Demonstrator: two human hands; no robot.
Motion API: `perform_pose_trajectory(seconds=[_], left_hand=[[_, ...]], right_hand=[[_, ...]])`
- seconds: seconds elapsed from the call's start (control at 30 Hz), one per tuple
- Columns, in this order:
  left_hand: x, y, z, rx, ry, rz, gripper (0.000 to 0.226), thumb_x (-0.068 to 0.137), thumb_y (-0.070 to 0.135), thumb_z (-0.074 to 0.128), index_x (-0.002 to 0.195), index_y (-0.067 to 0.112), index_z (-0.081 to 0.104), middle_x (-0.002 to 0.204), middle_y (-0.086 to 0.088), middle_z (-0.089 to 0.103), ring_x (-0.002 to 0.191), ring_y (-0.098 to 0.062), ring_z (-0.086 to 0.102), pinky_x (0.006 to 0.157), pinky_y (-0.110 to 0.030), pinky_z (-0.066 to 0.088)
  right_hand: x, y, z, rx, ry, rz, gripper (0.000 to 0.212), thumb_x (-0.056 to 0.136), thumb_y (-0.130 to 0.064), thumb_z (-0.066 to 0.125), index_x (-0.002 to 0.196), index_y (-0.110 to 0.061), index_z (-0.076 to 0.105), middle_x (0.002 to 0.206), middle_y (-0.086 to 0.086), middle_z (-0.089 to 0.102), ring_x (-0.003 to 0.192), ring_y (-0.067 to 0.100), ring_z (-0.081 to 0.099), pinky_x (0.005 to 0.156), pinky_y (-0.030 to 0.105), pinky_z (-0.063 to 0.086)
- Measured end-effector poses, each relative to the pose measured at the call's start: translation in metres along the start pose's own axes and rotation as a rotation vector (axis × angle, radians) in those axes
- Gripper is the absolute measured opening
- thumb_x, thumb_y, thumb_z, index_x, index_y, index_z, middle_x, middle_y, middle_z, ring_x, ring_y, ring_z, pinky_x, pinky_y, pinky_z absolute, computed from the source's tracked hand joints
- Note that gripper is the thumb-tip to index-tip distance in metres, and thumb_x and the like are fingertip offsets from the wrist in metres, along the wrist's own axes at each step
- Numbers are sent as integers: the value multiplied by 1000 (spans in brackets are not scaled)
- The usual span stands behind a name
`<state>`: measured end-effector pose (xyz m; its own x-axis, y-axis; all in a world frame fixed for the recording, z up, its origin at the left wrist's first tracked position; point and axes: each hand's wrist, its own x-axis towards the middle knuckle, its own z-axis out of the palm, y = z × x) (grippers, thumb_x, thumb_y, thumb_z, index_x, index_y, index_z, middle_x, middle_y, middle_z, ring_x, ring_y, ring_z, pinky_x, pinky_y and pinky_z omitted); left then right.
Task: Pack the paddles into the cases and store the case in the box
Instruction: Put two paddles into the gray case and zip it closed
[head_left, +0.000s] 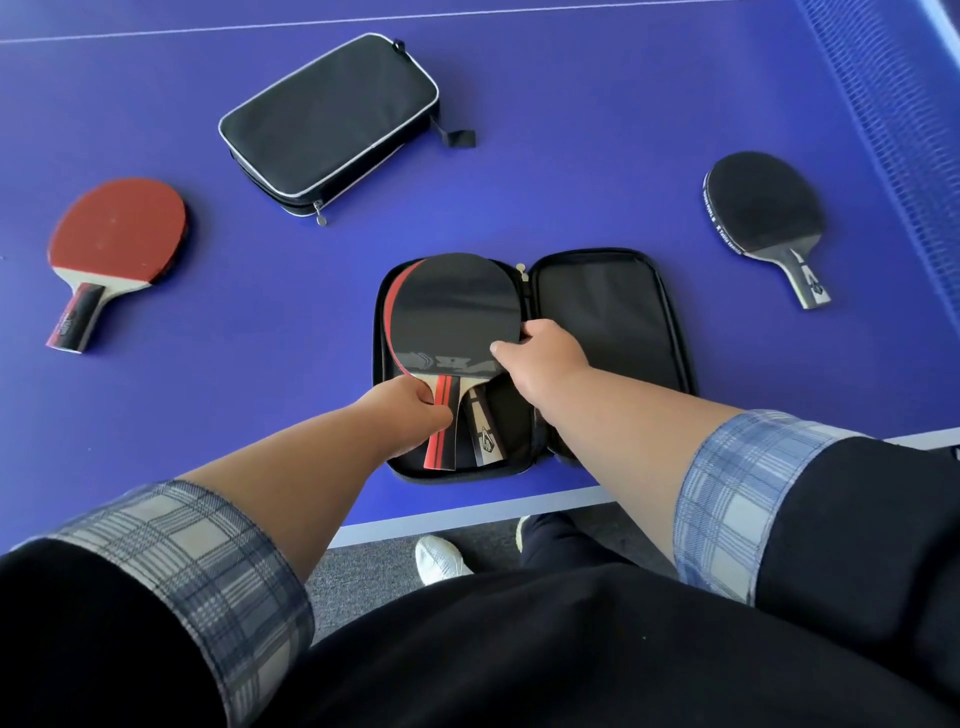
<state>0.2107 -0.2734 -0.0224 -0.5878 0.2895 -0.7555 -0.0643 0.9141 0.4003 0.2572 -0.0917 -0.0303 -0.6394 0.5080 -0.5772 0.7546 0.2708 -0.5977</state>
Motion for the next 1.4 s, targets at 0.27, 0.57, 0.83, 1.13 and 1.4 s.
perform_pose_trajectory(seconds=[0.27, 0.57, 0.83, 1.13, 1.4], left_hand=[[-15, 43, 2, 102, 398, 287, 24, 88, 51, 52, 87, 27, 50, 87, 11, 57, 67, -11, 58, 54, -28, 42], [-3, 150, 72, 61, 30, 443, 34, 95, 40, 53, 126, 26, 55, 115, 9, 61, 90, -15, 59, 78, -25, 42], [-28, 221, 28, -338, 384, 272, 71, 67, 80, 50, 120, 32, 48, 91, 19, 61, 69, 2, 61, 55, -23, 41], [-33, 140, -50, -223, 646, -6, 47, 82, 19, 49, 128, 30, 51, 94, 13, 60, 71, -11, 59, 54, -27, 43], [33, 76, -53, -50, 573, -266, 55, 82, 10, 51, 135, 24, 41, 126, -7, 47, 114, -33, 47, 87, -49, 45]], right_hand=[[0, 54, -96, -42, 400, 230, 56, 87, -34, 57, 142, -23, 50, 140, 6, 52, 120, 34, 55, 97, 46, 50], [-4, 98, -143, 51, 183, 294, 50, 98, -45, 42, 133, -12, 58, 135, 10, 58, 117, 33, 54, 97, 37, 43], [-31, 46, -143, 670, -127, -46, 41, 96, -41, 40, 111, -24, 74, 102, 0, 78, 91, 19, 73, 85, 41, 57], [-12, -14, -92, 129, -367, -371, 29, 93, -30, 50, 112, -43, 68, 98, -27, 65, 97, 4, 63, 75, 16, 45], [66, -23, -79, -179, -231, -135, 55, 96, -28, 48, 150, -27, 39, 153, 3, 41, 130, 26, 48, 93, 31, 39]])
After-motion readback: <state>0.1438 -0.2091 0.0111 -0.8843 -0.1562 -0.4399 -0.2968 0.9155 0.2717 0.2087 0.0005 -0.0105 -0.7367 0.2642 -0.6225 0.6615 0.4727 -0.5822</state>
